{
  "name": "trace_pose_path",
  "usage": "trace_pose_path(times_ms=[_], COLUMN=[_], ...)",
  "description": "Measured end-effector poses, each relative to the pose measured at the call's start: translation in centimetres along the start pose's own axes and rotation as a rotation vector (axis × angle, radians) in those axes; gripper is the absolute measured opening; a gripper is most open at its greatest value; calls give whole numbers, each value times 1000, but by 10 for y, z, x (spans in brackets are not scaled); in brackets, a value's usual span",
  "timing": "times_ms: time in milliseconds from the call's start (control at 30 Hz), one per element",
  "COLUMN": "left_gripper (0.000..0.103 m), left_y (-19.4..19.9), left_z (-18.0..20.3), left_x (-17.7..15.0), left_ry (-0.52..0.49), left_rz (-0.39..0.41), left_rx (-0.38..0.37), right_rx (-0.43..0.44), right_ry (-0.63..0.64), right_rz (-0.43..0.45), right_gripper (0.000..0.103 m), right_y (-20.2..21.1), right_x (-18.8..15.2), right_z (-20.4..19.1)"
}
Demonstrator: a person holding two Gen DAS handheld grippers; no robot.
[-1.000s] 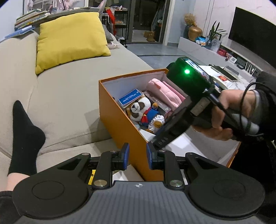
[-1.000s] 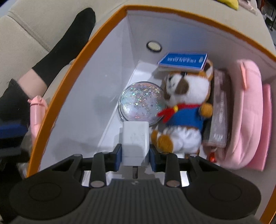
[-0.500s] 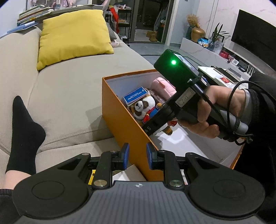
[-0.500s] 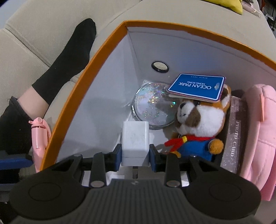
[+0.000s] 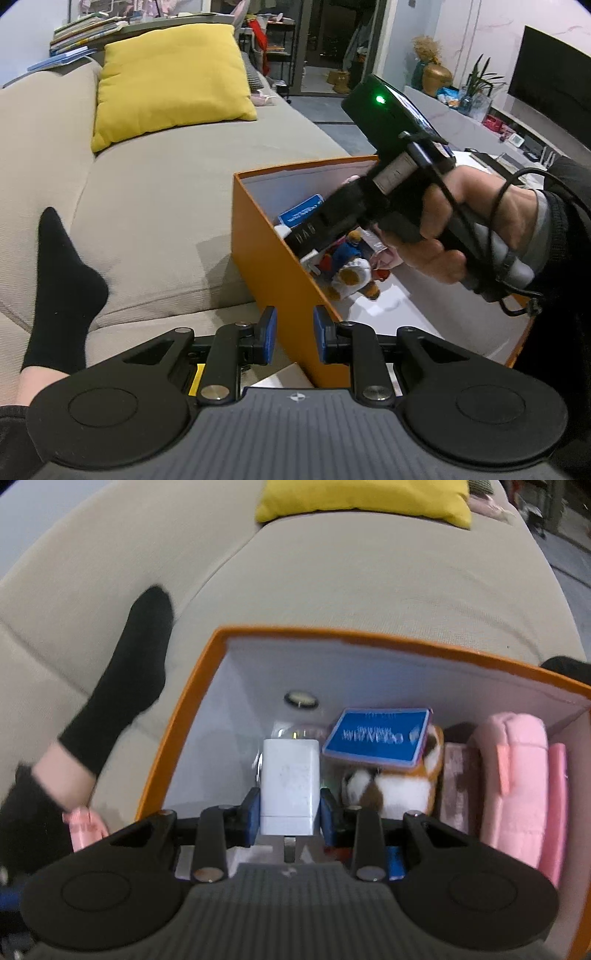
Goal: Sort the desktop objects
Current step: 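Lower the white charger into the shoebox beside the bear and open the right gripper, then withdraw the right gripper from the shoebox back toward the sofa items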
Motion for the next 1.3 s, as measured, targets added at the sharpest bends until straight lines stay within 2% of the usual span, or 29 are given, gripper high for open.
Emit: trace_pose_path(times_ms=[100,233,367,567,633,767,933,1067,1167,1300], left_gripper=[24,24,24,24,24,24,24,24,24,24], left_y=[-3,-7,-9,-7,-7,-5,-7,-7,-8,-7], left_z=[-6,-11,-11,-13,-15,-16,-18,-20,-22,-23], left_x=[-1,-2,-4,-6,-6,-7,-11,-14,-16,-17], left_ry=[22,42,50,54,77,84,97,107,119,135], left_rz=[-17,-37,-54,-61,-70,-72,-90,-98,-107,-110], left_rx=[17,35,44,57,83,88,105,115,129,144], right_rx=[-9,38,56,93,101,100,28,23,-32,-25], right_ry=[-29,-90,-86,-65,-56,42,213,276,311,275], right_rz=[22,40,49,48,42,9,-60,-84,-95,-108], right_gripper=[35,36,35,43,46,46,46,45,38,38], right_y=[-17,-17,-16,-7,0,9,11,12,6,6], right_x=[9,11,9,1,1,-5,-23,-33,-34,-37], right_z=[-2,6,7,6,6,0,-9,-13,-9,-10])
Point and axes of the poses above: each gripper's, at about its wrist camera, not at the fingertips, and y roughly against the way its jaws point, z to its right, x to its top, the point moved 8 cm from there along -y, roughly the way its jaws point, and after that the axes turned 11 degrees about x, right-handed, at the moved point
